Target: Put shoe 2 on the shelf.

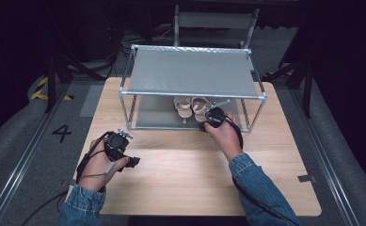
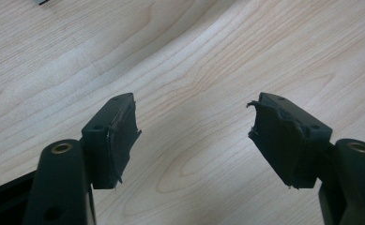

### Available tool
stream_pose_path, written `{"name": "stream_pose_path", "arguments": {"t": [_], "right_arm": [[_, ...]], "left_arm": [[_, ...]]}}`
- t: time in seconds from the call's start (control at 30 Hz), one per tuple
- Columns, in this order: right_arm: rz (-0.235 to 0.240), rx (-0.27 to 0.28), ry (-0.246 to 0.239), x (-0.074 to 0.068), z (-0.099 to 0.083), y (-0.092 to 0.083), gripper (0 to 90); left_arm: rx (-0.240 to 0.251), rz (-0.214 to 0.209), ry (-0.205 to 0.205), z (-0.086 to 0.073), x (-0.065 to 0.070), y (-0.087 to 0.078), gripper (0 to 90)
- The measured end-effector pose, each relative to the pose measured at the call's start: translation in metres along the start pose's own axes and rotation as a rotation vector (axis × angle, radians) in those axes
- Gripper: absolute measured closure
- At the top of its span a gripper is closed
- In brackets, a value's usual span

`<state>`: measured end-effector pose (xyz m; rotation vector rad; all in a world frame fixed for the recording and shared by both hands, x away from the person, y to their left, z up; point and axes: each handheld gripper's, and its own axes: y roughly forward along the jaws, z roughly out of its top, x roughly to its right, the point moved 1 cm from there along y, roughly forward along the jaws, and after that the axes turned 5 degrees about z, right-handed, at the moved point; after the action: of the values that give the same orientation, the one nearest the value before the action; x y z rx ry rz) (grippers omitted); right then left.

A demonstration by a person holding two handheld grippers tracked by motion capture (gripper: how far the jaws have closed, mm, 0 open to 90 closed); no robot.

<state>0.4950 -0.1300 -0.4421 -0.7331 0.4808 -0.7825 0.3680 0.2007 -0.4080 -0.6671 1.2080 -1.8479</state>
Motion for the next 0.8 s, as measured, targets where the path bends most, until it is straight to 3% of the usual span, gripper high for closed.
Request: {"name": "stream_pose_path", "arguments": {"t": [0.37,0.6,0.8], "right_arm": [[-0.033,0.057,0.025,0.014,0.001,0.013,78.8],[-0.015,0.071,0.05,0.017,0.002,0.023,79.0],[-0.013,0.074,0.041,0.019,0.006,0.031,79.3]], "left_arm": [[-0.008,0.0,-0.01,-0.003,-0.002,0.001,30.9],[-0.004,0.0,-0.002,-0.003,-0.002,0.0,30.9],[-0.004,-0.004,-0.013,-0.004,-0.002,0.0,30.9]]}}
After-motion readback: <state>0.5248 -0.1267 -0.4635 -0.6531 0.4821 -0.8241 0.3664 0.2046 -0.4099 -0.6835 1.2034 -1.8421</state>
